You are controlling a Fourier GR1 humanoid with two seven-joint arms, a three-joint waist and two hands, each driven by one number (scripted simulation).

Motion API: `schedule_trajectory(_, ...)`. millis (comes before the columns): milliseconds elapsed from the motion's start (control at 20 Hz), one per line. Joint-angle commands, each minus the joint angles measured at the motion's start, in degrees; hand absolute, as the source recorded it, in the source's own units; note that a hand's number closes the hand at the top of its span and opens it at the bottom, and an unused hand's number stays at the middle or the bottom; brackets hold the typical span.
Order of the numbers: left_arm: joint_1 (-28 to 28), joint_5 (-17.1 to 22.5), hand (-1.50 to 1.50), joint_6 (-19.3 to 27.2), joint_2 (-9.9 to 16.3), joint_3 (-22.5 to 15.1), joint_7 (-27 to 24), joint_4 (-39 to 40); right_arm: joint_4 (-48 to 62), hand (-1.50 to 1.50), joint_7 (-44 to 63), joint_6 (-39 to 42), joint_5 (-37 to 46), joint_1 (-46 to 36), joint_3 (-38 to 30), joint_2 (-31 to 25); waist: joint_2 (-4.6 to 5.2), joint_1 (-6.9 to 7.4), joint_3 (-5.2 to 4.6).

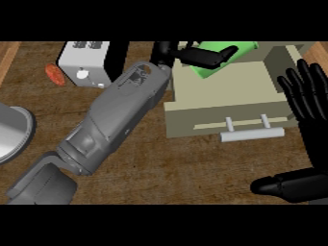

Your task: Pick up the cup, place it into the drawer and close the drawer

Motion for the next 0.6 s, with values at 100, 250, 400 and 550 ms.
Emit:
schedule_trajectory(100,-0.9,0.7,1.50,2.5,0.0,-7.3,2.5,2.0,3.0,-1.50,-2.2,-1.0,1.6,-2.3,0.5,1.1,0.22,-0.25,0.03)
schedule_trajectory(250,-0.4,0.9,-1.50,3.2,0.0,-10.8,4.6,1.2,2.7,-1.50,-1.6,0.0,-0.9,-2.8,-2.0,-0.4,0.02,-0.10,0.03)
schedule_trajectory(400,-2.2,2.3,-1.50,4.1,0.0,-10.0,2.5,2.7,2.9,-1.50,-4.4,0.5,-0.1,-0.5,0.7,1.9,0.48,-1.21,0.05)
schedule_trajectory(550,-0.5,5.4,-1.50,5.7,0.0,-10.5,1.6,-0.4,0.9,-1.50,-1.0,1.6,-3.7,-1.4,-1.7,-0.4,0.33,-1.77,0.01)
